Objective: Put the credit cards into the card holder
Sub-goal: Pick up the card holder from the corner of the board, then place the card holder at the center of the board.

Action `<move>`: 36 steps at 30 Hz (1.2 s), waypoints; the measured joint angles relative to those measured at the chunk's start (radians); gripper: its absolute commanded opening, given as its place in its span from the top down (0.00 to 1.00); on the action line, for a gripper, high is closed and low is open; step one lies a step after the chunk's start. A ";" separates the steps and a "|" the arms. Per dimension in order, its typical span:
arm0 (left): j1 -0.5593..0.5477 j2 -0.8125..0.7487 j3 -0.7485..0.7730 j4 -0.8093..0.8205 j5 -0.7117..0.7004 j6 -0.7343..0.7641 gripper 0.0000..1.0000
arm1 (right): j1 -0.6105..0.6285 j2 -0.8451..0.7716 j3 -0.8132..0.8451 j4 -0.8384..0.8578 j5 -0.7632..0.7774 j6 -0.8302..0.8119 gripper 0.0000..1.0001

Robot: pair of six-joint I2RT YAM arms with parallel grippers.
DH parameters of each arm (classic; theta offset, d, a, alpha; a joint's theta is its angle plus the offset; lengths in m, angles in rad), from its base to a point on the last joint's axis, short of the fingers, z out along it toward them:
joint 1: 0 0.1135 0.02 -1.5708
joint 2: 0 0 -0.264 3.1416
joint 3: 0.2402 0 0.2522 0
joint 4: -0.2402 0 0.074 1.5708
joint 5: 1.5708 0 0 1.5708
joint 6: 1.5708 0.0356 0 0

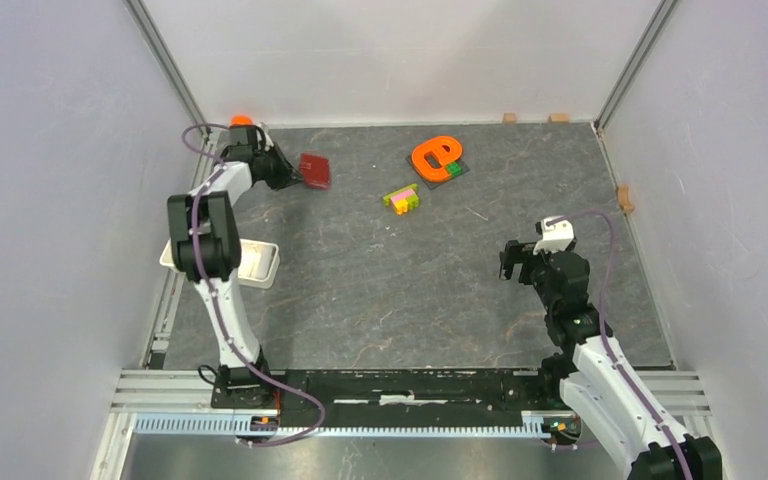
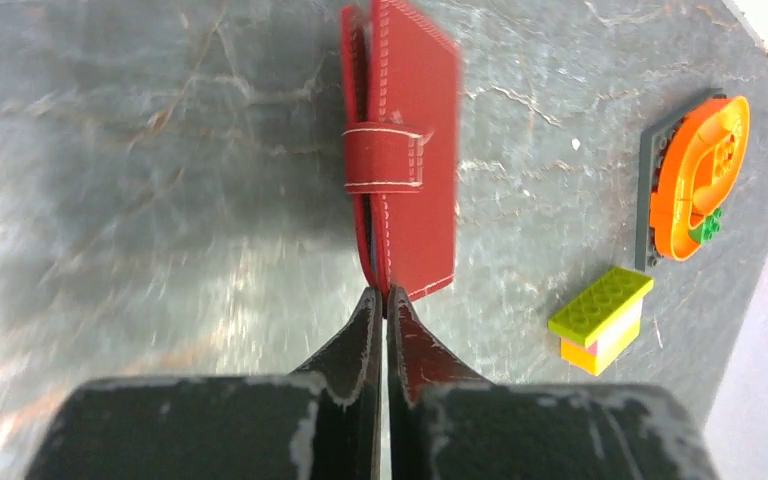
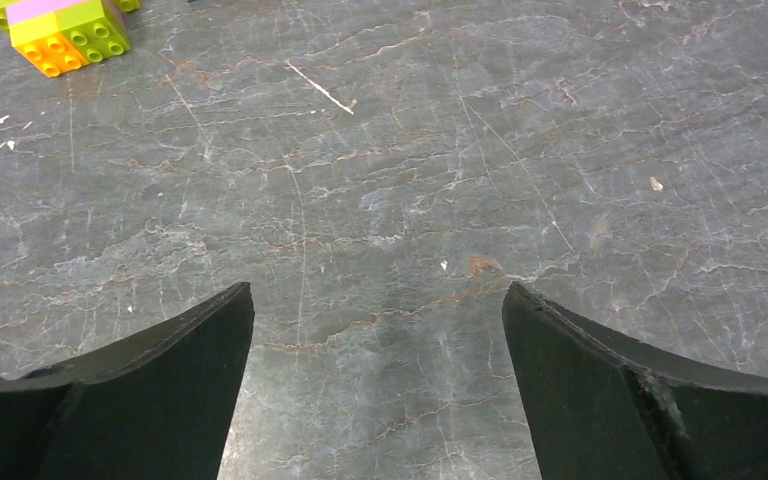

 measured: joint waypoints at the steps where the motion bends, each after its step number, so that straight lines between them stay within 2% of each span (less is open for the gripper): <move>1: -0.001 -0.048 -0.032 -0.005 -0.009 0.009 0.98 | 0.000 -0.002 0.000 0.000 -0.005 0.000 0.02; 6: -0.027 -0.331 -0.153 -0.089 -0.149 0.101 0.98 | 0.000 -0.011 0.000 -0.001 -0.029 0.000 0.02; 8: -0.067 -0.452 -0.187 -0.141 -0.245 0.156 0.98 | 0.000 -0.011 0.000 0.000 -0.036 0.000 0.02; 11: -0.172 -0.590 -0.232 -0.210 -0.375 0.228 0.98 | 0.000 -0.010 0.000 0.000 -0.047 0.000 0.02; 13: -0.282 -0.669 -0.286 -0.263 -0.470 0.272 0.98 | 0.000 -0.004 0.000 0.000 -0.055 0.001 0.02; 17: -0.436 -0.742 -0.427 -0.350 -0.562 0.309 0.98 | 0.000 0.018 0.000 0.000 -0.072 0.001 0.02; 21: -0.571 -0.747 -0.551 -0.472 -0.655 0.315 0.98 | 0.000 0.053 0.000 0.000 -0.100 0.002 0.02; 31: -0.965 -0.749 -0.568 -0.586 -0.772 0.275 0.98 | 0.000 0.073 0.001 -0.023 -0.145 0.008 0.02; 34: -1.087 -0.709 -0.546 -0.613 -0.779 0.235 0.85 | 0.000 0.074 0.005 -0.040 -0.160 0.027 0.02; 36: -1.160 -0.671 -0.530 -0.606 -0.764 0.192 0.61 | 0.000 0.074 0.008 -0.047 -0.168 0.045 0.02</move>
